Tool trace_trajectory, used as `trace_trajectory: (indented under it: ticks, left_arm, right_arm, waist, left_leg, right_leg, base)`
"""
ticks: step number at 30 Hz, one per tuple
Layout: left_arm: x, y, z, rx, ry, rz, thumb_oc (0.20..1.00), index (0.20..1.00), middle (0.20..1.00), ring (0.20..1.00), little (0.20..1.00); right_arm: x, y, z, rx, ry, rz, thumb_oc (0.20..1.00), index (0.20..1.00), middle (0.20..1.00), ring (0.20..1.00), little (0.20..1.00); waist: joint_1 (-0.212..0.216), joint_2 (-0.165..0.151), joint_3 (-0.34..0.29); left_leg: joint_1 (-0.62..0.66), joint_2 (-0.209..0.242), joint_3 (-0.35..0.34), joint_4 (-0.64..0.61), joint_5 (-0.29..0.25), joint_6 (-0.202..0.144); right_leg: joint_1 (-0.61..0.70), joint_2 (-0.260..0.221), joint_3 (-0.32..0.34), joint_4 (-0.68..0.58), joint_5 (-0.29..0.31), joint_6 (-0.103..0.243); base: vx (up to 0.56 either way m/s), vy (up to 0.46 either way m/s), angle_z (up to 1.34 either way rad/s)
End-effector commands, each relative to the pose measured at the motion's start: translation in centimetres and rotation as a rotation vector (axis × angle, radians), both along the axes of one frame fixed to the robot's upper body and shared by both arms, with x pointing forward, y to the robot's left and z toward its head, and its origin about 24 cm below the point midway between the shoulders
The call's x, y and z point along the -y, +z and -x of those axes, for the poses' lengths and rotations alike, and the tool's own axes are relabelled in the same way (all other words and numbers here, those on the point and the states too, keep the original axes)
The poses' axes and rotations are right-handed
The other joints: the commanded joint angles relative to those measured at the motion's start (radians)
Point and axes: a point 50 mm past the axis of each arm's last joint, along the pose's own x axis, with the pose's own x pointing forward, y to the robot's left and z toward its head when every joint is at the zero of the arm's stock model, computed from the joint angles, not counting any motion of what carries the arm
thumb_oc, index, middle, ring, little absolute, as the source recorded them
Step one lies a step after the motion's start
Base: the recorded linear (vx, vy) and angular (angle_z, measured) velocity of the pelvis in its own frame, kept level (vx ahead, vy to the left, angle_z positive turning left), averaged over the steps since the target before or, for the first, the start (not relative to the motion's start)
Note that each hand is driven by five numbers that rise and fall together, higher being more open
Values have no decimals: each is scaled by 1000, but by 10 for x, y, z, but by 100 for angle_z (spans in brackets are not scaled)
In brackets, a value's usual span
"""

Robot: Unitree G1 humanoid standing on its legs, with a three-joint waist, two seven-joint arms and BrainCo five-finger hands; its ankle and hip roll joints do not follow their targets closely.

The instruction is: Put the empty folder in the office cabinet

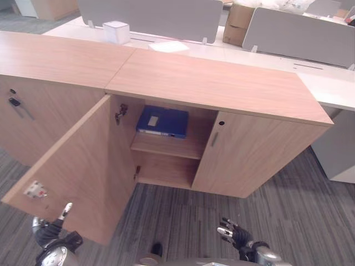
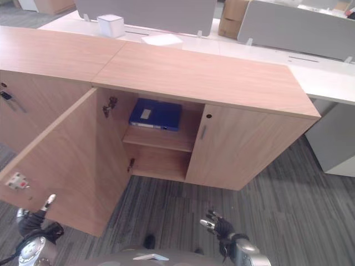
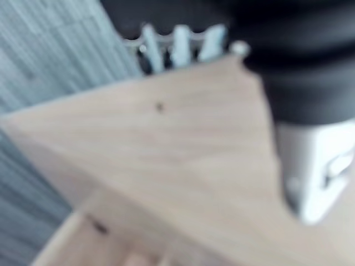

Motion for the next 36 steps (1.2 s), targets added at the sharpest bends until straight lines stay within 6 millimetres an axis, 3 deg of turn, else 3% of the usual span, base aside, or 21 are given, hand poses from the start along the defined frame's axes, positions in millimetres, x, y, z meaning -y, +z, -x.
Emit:
trace_trajectory:
  ticks: [1, 2, 5, 10, 18, 27, 32, 35, 36]
  left_arm:
    - [100, 61, -91, 450, -657, 195, 1000, 1000, 1000, 1000, 1000]
    - [100, 61, -91, 450, -657, 196, 1000, 1000, 1000, 1000, 1000]
    - [125, 68, -87, 488, -803, 324, 1000, 1000, 1000, 1000, 1000]
    - [147, 70, -83, 504, -866, 467, 1000, 1000, 1000, 1000, 1000]
    - [155, 64, -83, 474, -834, 531, 1000, 1000, 1000, 1000, 1000]
    - [140, 49, -77, 399, -719, 498, 1000, 1000, 1000, 1000, 1000]
    - [99, -2, -60, 126, -532, 335, 1000, 1000, 1000, 1000, 1000]
    - [89, -16, -52, 44, -490, 297, 1000, 1000, 1000, 1000, 1000]
    - [69, -49, -29, -186, -425, 208, 1000, 1000, 1000, 1000, 1000]
  right_arm:
    - [6, 0, -15, 6, 21, 45, 1000, 1000, 1000, 1000, 1000]
    - [6, 0, -15, 6, 21, 45, 1000, 1000, 1000, 1000, 1000]
    - [10, -11, -3, -94, -31, 67, 1000, 1000, 1000, 1000, 1000]
    - [14, -20, 5, -182, -86, 103, 1000, 1000, 1000, 1000, 1000]
    - [29, -27, 15, -294, -187, 181, 1000, 1000, 1000, 1000, 1000]
    - [55, -29, 29, -408, -428, 269, 1000, 1000, 1000, 1000, 1000]
    - [60, -32, 45, -478, -464, 301, 1000, 1000, 1000, 1000, 1000]
    - [61, -32, 49, -494, -469, 308, 1000, 1000, 1000, 1000, 1000]
    - [64, -33, 56, -525, -462, 328, 1000, 1000, 1000, 1000, 1000]
  waist:
    - [-92, 4, -4]
    - [-92, 4, -4]
    - [-96, 8, -2]
    - [-100, 11, 1]
    - [-104, 17, 5]
    - [-107, 25, 12]
    - [-107, 26, 4]
    - [-108, 28, 2]
    - [-113, 32, -3]
  left_leg:
    - [87, 12, 19, -9, -155, 16]
    - [87, 12, 19, -9, -155, 16]
    - [90, 11, 23, -9, -159, 19]
    - [95, 10, 29, -9, -164, 25]
    - [103, 9, 31, -9, -170, 31]
    - [109, 8, 31, -9, -175, 35]
    - [110, 9, 27, -9, -176, 35]
    - [111, 9, 25, -9, -176, 35]
    - [111, 10, 25, -9, -174, 35]
  right_leg:
    - [-53, -72, 67, 10, 50, 75]
    - [-53, -72, 67, 10, 50, 75]
    - [-53, -70, 74, 11, 51, 74]
    - [-53, -67, 84, 12, 53, 74]
    - [-51, -64, 92, 17, 50, 74]
    - [-47, -59, 95, 15, 50, 75]
    - [-39, -57, 87, 12, 45, 73]
    - [-37, -57, 84, 12, 44, 73]
    - [-34, -57, 79, 10, 43, 71]
  base:
    - [1, -3, 16]
    - [0, 0, 0]
    - [0, 0, -7]
    - [1, -8, -17]
    - [14, -10, -23]
    - [18, -3, 1]
    - [19, -2, 3]
    - [19, 5, 7]
    - [0, 0, 0]
